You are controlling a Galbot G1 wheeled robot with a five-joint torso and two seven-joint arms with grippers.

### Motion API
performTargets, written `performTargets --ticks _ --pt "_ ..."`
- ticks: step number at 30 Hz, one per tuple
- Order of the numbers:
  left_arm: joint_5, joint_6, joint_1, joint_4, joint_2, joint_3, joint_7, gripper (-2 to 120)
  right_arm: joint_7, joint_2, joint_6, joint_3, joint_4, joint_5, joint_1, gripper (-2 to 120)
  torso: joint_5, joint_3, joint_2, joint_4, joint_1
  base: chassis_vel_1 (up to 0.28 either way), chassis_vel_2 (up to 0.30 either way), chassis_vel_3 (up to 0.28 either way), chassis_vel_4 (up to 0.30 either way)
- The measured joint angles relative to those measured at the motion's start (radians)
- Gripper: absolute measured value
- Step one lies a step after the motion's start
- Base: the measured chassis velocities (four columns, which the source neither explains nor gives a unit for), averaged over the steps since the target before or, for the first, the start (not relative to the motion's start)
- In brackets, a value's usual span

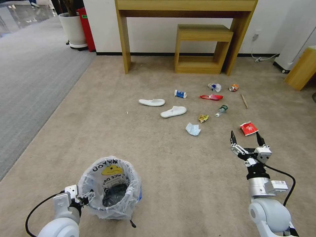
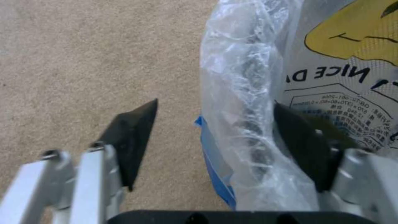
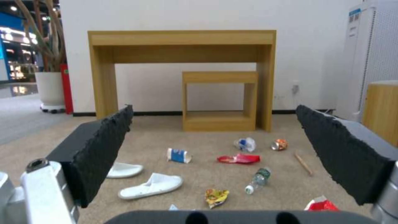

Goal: Pick up the trash bin and place the garbage on the floor into it.

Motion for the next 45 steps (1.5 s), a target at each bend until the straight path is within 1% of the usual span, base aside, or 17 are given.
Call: performTargets --ticks 2,3,6,8,10,12,15,16,18,23,31,38,43,45 --pt "-0.001 -0.001 -0.003 0.004 -0.002 0.002 0.000 61 -0.001 0.002 0.001 -0.002 -0.004 -0.002 0.002 100 0.0000 0.000 0.000 0.0000 0.000 0.000 0.000 0.000 0.000" --pt "-0.001 -0.001 -0.003 0.004 -0.002 0.002 0.000 61 -0.001 0.002 0.001 -0.002 -0.004 -0.002 0.002 100 0.0000 0.000 0.000 0.0000 0.000 0.000 0.000 0.000 0.000" --pt "-0.002 -0.003 -0.012 0.013 -0.005 0.009 0.001 44 -0.002 0.003 0.002 -0.004 -0.010 -0.003 0.006 100 0.0000 0.000 0.000 0.0000 0.000 0.000 0.000 0.000 0.000" --pt "-0.002 -0.003 -0.013 0.015 -0.006 0.010 0.002 42 -0.002 0.003 0.002 -0.004 -0.011 -0.003 0.006 100 0.0000 0.000 0.000 0.0000 0.000 0.000 0.000 0.000 0.000" --pt "-0.001 -0.006 -0.018 0.021 -0.008 0.014 0.005 29 -0.003 0.003 0.004 -0.004 -0.016 -0.003 0.008 100 0.0002 0.000 0.000 0.0000 0.000 0.000 0.000 0.000 0.000" --pt "-0.001 -0.006 -0.020 0.023 -0.008 0.016 0.005 27 -0.003 0.003 0.006 -0.003 -0.018 -0.003 0.009 100 0.0002 0.000 0.000 0.0000 0.000 0.000 0.000 0.000 0.000" --pt "-0.008 -0.007 -0.030 0.026 -0.010 0.025 0.009 13 -0.005 0.003 0.009 -0.003 -0.027 -0.005 0.013 100 0.0003 0.000 0.000 0.0000 0.000 0.000 0.000 0.000 0.000" --pt "-0.008 -0.007 -0.030 0.026 -0.010 0.025 0.009 13 -0.005 0.003 0.009 -0.003 -0.027 -0.005 0.013 100 0.0003 0.000 0.000 0.0000 0.000 0.000 0.000 0.000 0.000" --pt "-0.012 -0.008 -0.036 0.029 -0.013 0.030 0.010 6 -0.006 0.003 0.010 -0.003 -0.031 -0.005 0.016 100 0.0004 0.000 0.000 -0.0001 0.000 0.000 0.000 0.000 0.000" --pt "-0.011 -0.010 -0.045 0.038 -0.016 0.036 0.010 6 -0.006 0.002 0.012 -0.003 -0.034 -0.007 0.016 100 0.0009 0.000 0.000 0.0002 0.000 0.000 0.000 0.000 0.000" --pt "0.002 -0.012 -0.046 0.044 -0.020 0.037 0.016 6 -0.006 0.002 0.011 -0.006 -0.033 -0.007 0.014 100 0.0005 0.000 0.000 0.0002 0.000 0.000 0.000 0.000 0.000" --pt "0.053 -0.039 -0.046 0.060 -0.042 0.032 0.057 6 -0.005 0.000 0.011 -0.005 -0.032 -0.009 0.008 100 0.0005 0.000 0.000 0.0002 0.000 0.000 0.000 0.000 0.000" --pt "0.060 -0.044 -0.046 0.060 -0.050 0.030 0.063 6 -0.003 -0.004 0.003 -0.003 -0.025 -0.001 0.001 100 0.0002 0.000 0.000 0.0001 0.000 0.000 0.000 0.000 0.000" --pt "0.057 -0.044 -0.044 0.053 -0.052 0.025 0.064 6 -0.001 -0.008 -0.001 -0.003 -0.021 0.011 -0.003 100 -0.0008 0.000 0.000 -0.0002 0.000 0.000 0.000 0.000 0.000"
